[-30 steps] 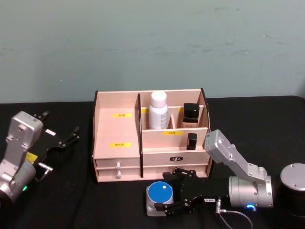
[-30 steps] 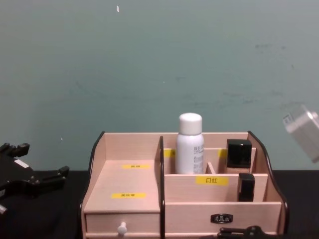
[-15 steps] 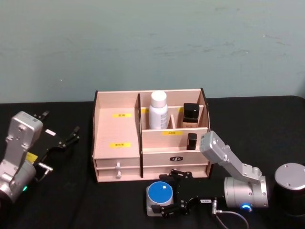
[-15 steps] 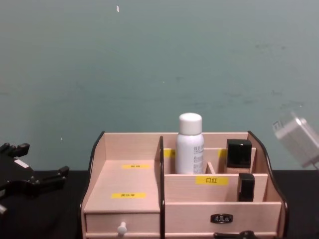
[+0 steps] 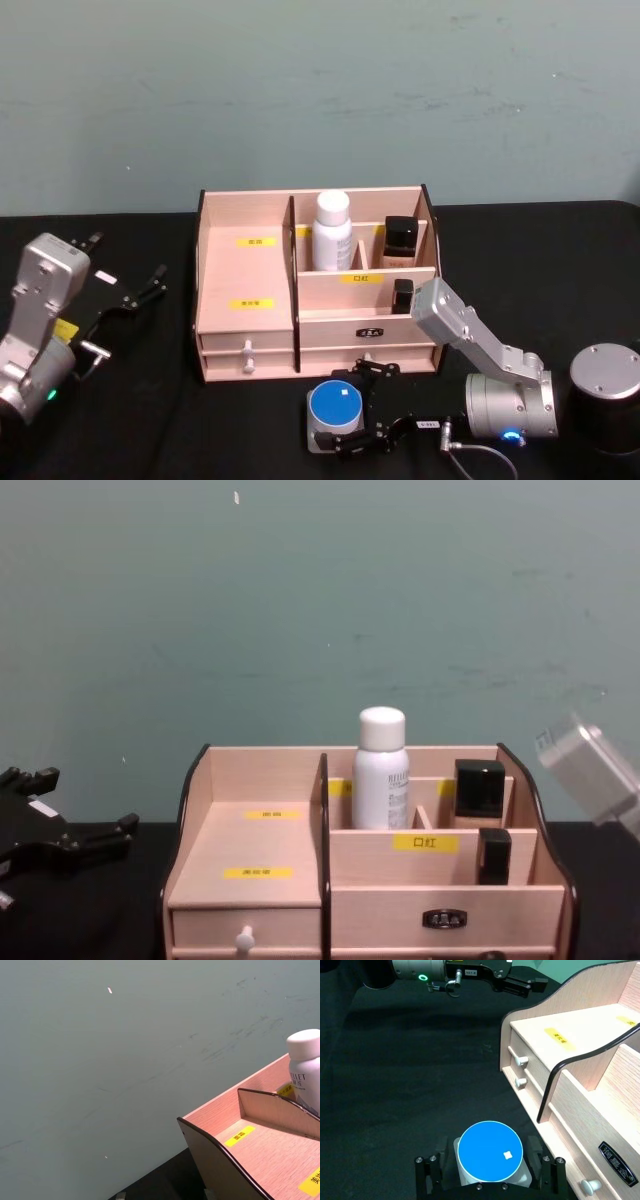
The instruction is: Pick up the facial cleanser and watermelon frost from the table and place them into the tiered storage box.
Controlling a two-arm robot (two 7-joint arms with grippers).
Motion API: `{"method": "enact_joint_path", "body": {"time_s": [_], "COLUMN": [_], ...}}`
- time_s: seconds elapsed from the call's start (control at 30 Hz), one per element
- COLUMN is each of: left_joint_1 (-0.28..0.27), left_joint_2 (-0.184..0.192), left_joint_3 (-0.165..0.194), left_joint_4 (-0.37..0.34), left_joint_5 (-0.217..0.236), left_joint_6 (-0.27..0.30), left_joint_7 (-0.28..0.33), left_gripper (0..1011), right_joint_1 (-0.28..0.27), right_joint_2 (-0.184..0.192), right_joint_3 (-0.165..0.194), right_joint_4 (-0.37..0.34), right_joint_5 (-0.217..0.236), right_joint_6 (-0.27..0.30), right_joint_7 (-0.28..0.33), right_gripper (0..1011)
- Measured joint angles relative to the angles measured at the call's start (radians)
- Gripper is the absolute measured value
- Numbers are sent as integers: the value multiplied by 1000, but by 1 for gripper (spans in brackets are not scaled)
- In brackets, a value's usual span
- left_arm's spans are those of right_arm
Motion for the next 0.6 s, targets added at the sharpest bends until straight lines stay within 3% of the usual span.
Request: {"method": "enact_joint_path", "body": {"time_s": [0.13, 0.43, 0.6], "left_joint_1": [0, 0, 0], "left_joint_2": [0, 0, 0], "left_joint_3": [0, 0, 0], "left_joint_4": [0, 0, 0], "left_joint_5": [0, 0, 0], "left_joint_6": [0, 0, 0], "left_joint_7": [0, 0, 0], "left_gripper": [1010, 1010, 1010], "right_joint_1": [0, 0, -1], "right_joint_2": [0, 1, 1], "right_joint_3": [0, 1, 1], "right_joint_4": [0, -1, -1], "right_joint_5": [0, 2, 2], "right_joint_6": [-1, -3, -4], "right_joint_7": [1, 2, 2], "right_gripper": [960, 732, 732]}}
